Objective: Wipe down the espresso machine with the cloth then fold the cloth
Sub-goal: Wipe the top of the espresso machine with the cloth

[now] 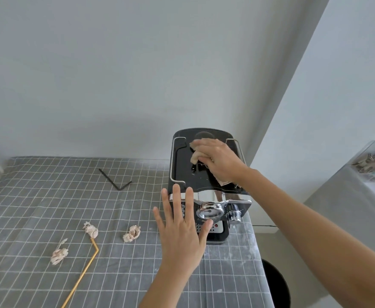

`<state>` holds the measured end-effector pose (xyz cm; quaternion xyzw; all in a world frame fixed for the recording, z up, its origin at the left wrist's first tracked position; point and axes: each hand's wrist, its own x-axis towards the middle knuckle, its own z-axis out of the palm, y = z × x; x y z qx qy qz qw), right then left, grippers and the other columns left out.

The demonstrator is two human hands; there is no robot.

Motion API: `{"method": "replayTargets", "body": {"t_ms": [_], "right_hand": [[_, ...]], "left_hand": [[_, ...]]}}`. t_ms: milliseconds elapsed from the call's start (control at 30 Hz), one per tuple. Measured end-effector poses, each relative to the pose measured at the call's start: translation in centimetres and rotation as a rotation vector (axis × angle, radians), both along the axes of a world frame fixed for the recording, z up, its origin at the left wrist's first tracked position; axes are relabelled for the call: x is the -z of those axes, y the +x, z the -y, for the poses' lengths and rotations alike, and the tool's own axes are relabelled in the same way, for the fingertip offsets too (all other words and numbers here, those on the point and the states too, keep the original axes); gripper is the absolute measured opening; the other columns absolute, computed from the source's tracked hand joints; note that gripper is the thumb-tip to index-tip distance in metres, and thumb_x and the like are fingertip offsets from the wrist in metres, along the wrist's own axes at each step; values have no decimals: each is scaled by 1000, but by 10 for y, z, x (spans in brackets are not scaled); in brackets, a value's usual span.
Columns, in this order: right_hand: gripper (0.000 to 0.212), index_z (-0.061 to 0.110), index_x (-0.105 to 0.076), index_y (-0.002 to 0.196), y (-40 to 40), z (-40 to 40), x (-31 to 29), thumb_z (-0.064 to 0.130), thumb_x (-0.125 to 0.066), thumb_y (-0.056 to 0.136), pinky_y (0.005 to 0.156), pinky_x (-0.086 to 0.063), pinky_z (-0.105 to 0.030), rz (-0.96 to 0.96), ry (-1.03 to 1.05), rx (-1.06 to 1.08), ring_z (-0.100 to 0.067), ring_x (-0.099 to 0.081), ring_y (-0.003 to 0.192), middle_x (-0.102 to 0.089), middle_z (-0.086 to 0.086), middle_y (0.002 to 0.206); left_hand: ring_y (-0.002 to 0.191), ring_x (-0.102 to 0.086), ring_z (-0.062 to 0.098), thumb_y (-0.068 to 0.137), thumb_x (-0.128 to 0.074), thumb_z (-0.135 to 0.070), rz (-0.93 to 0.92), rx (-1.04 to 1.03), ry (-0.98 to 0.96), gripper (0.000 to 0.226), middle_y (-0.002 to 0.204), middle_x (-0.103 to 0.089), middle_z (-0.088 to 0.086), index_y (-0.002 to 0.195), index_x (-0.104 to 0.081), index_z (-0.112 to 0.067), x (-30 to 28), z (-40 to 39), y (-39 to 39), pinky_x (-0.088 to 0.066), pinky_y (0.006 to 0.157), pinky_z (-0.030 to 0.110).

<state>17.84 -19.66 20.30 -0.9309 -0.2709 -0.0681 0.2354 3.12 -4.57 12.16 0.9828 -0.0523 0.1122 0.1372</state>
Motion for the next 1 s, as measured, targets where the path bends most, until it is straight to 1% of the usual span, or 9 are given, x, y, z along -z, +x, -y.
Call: {"method": "replayTargets", "body": {"t_ms": [100, 267, 367, 500, 600, 700, 767, 900, 1000], "right_hand": [[26, 16, -73, 96, -12, -12, -7, 11, -48, 100, 107, -24, -13, -23, -25, -32, -16, -49, 128, -67, -1, 124], [24, 19, -69, 104, -29, -14, -7, 17, -45, 102, 99, -45, -38, -72, -9, -17, -19, -52, 122, -67, 4, 122], [22, 18, -68, 101, -41, -13, -10, 18, -46, 101, 94, -46, -33, -76, -2, -36, -16, -56, 112, -70, 5, 113], [25, 9, -54, 78, -46, -10, -26, 17, -46, 101, 73, -45, -23, -197, 20, 8, -5, -60, 75, -64, 15, 71], [32, 9, -57, 83, -40, 3, -42, 30, -43, 102, 84, -54, -37, -410, 326, 90, -22, -68, 91, -72, -2, 85], [27, 11, -61, 98, -37, 17, -62, 26, -39, 106, 71, -55, -24, -644, 906, 154, -14, -68, 83, -74, 5, 88], [26, 10, -62, 109, -31, 29, -70, 24, -41, 105, 71, -57, -26, -704, 1095, 154, -16, -70, 86, -73, -2, 95], [32, -6, -62, 107, -22, 34, -76, 22, -46, 103, 81, -55, -30, -613, 870, 101, -18, -64, 86, -65, -9, 91], [27, 13, -71, 92, -22, 32, -86, 27, -50, 102, 83, -53, -31, -426, 664, 107, -14, -65, 82, -68, 1, 83]], "left_hand": [[146, -6, 37, 90, -27, -67, 1, 2, -1, 79, 159, -13, 11, 152, -13, -21, 0, -1, -1, -21, 109, 63], [145, -10, 37, 90, -27, -68, 1, -4, 14, 78, 158, -16, 12, 151, -17, -20, -3, -1, -3, -22, 108, 64], [145, -10, 36, 90, -28, -68, 4, -2, 18, 79, 158, -15, 12, 151, -17, -19, -3, -1, -3, -21, 109, 64], [145, -14, 37, 89, -27, -68, 3, -7, 16, 78, 157, -19, 12, 149, -21, -18, -5, -1, -3, -25, 107, 64], [145, -14, 37, 89, -30, -67, 2, -3, 18, 79, 157, -19, 11, 150, -22, -19, -4, -3, -2, -26, 107, 65], [145, -15, 37, 88, -31, -68, 2, -1, 15, 79, 158, -20, 11, 150, -21, -20, -3, -2, -1, -27, 106, 65], [144, -17, 37, 88, -33, -67, 5, 0, 17, 79, 157, -21, 11, 150, -22, -20, -3, -2, -1, -27, 105, 65], [144, -17, 38, 88, -31, -67, 11, 3, 14, 79, 157, -21, 11, 150, -22, -19, -3, -2, -1, -27, 105, 66], [144, -18, 37, 88, -29, -67, 10, 2, 12, 78, 157, -21, 11, 150, -22, -19, -3, -2, -1, -28, 104, 66]]}}
